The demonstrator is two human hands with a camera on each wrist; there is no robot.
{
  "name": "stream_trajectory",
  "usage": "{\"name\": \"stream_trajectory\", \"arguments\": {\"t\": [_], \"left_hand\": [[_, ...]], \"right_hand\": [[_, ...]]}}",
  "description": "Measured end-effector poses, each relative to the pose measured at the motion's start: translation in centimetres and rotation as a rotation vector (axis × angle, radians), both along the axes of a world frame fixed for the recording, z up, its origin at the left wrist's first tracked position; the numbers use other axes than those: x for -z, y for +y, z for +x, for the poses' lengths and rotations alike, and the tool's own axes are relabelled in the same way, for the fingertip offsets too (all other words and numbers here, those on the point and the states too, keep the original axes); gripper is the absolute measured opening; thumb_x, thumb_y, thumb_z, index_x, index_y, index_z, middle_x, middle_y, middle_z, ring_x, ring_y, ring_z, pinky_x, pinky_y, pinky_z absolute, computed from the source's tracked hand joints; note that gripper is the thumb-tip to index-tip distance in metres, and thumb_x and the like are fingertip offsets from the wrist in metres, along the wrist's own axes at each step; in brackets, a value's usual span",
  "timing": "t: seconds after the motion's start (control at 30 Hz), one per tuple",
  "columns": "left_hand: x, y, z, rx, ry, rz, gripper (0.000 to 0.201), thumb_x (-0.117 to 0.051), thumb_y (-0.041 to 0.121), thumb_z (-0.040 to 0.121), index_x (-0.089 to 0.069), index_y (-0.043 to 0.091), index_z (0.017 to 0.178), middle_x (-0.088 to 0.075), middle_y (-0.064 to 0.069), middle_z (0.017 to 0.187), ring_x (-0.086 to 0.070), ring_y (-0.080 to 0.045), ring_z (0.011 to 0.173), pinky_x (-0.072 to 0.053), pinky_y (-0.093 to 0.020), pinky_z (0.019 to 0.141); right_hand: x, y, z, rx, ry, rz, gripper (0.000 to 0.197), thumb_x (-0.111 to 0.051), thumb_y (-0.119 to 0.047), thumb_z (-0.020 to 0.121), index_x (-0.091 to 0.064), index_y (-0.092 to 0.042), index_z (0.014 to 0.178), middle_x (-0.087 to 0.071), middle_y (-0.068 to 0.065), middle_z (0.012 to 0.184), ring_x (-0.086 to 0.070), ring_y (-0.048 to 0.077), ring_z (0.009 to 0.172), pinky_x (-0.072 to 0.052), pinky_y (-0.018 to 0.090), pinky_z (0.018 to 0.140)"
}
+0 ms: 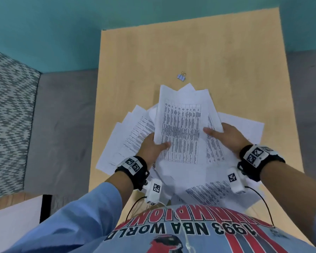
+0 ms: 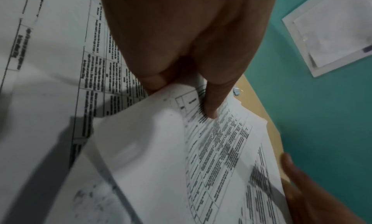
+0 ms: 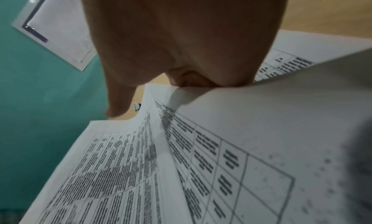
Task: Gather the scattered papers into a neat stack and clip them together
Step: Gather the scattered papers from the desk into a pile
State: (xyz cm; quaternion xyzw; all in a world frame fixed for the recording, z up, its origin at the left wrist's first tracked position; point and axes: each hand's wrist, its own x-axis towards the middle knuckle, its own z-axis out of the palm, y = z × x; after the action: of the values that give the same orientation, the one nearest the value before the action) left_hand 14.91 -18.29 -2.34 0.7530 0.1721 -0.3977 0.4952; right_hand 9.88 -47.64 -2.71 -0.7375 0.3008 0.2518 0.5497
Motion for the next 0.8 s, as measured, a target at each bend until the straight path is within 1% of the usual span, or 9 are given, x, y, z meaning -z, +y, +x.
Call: {"name": "stream_trajectory", "arguments": {"t": [0.07, 0.13, 0.3, 0.4, 0.5, 0.6, 0.63, 0.73, 0.8], "left_hand": [[-0.4, -0.1, -0.7, -0.076, 0.002, -0.046, 0.071, -0.094, 0.024, 0.081, -0.052, 0.019, 0.137, -0.076, -0.004, 0.127, -0.075, -0.02, 0.111, -0.06, -0.044, 0.099], [-0.8, -0.1, -0.9, -0.166, -0.014, -0.067, 0.074, -0.093, 0.015, 0.081, -0.044, 0.019, 0.136, -0.075, -0.007, 0.125, -0.075, -0.02, 0.108, -0.06, -0.038, 0.093], [-3.1, 1.4, -0.6, -0.1, 0.0, -0.154, 0.056, -0.091, 0.028, 0.083, -0.069, 0.019, 0.134, -0.079, 0.003, 0.13, -0.072, -0.02, 0.125, -0.048, -0.047, 0.117], [-5.0, 2.2, -0.8, 0.034, -0.057, -0.122, 0.047, -0.086, 0.035, 0.088, -0.071, 0.02, 0.131, -0.079, 0.006, 0.126, -0.072, -0.013, 0.119, -0.05, -0.039, 0.111], [-7.1, 2.5, -0.9, 0.107, -0.155, -0.093, 0.04, -0.086, 0.036, 0.088, -0.073, 0.021, 0.123, -0.083, 0.009, 0.113, -0.077, -0.013, 0.11, -0.057, -0.034, 0.1], [-9.9, 2.3, -1.1, 0.144, -0.273, -0.094, 0.019, -0.083, 0.025, 0.093, -0.076, 0.019, 0.11, -0.08, 0.024, 0.083, -0.076, 0.001, 0.082, -0.056, -0.014, 0.074], [-10.8, 2.1, -1.2, 0.161, -0.326, -0.095, 0.02, -0.082, 0.025, 0.094, -0.075, 0.015, 0.11, -0.078, 0.025, 0.077, -0.073, 0.004, 0.075, -0.053, -0.014, 0.071], [-13.2, 2.1, -1.5, 0.227, -0.432, -0.115, 0.031, -0.084, 0.033, 0.091, -0.076, 0.007, 0.106, -0.078, 0.007, 0.088, -0.071, -0.016, 0.077, -0.052, -0.03, 0.076], [-14.5, 2.4, -1.5, 0.245, -0.486, -0.133, 0.018, -0.085, 0.029, 0.09, -0.077, 0.019, 0.102, -0.08, 0.014, 0.09, -0.073, -0.01, 0.082, -0.056, -0.029, 0.079]], "right_hand": [[-0.4, 0.7, -0.4, -0.051, -0.036, -0.025, 0.039, -0.084, -0.044, 0.085, -0.07, -0.025, 0.116, -0.075, -0.01, 0.105, -0.071, 0.009, 0.095, -0.052, 0.026, 0.08], [-0.3, 0.9, -0.3, -0.008, -0.058, -0.062, 0.044, -0.087, -0.033, 0.084, -0.072, -0.015, 0.121, -0.077, 0.0, 0.111, -0.074, 0.02, 0.1, -0.056, 0.032, 0.086], [-2.5, 0.8, 0.3, 0.178, -0.092, 0.194, 0.041, -0.083, -0.013, 0.088, -0.072, -0.021, 0.126, -0.079, -0.002, 0.121, -0.075, 0.017, 0.111, -0.052, 0.049, 0.109], [-4.3, 0.9, -0.4, 0.179, -0.115, 0.292, 0.041, -0.076, -0.004, 0.092, -0.069, -0.019, 0.13, -0.08, -0.006, 0.119, -0.075, 0.011, 0.109, -0.051, 0.046, 0.11], [-6.4, 0.8, -1.6, 0.135, -0.188, 0.274, 0.045, -0.075, -0.001, 0.092, -0.067, -0.015, 0.134, -0.079, -0.003, 0.124, -0.074, 0.015, 0.116, -0.049, 0.048, 0.113], [-9.3, 1.0, -2.8, 0.031, -0.272, 0.249, 0.049, -0.082, -0.008, 0.088, -0.068, -0.015, 0.134, -0.079, -0.003, 0.123, -0.075, 0.009, 0.113, -0.055, 0.036, 0.106], [-10.1, 1.2, -3.3, 0.004, -0.285, 0.235, 0.052, -0.086, -0.011, 0.084, -0.069, -0.016, 0.133, -0.079, -0.004, 0.122, -0.075, 0.008, 0.113, -0.055, 0.035, 0.105], [-12.1, 1.7, -4.6, -0.003, -0.369, 0.15, 0.051, -0.09, -0.018, 0.08, -0.07, -0.021, 0.127, -0.079, -0.007, 0.119, -0.074, 0.007, 0.11, -0.054, 0.042, 0.108], [-13.2, 1.6, -5.4, 0.035, -0.413, 0.088, 0.033, -0.088, -0.019, 0.082, -0.071, -0.024, 0.111, -0.079, -0.019, 0.1, -0.072, -0.009, 0.092, -0.057, 0.032, 0.102]]}}
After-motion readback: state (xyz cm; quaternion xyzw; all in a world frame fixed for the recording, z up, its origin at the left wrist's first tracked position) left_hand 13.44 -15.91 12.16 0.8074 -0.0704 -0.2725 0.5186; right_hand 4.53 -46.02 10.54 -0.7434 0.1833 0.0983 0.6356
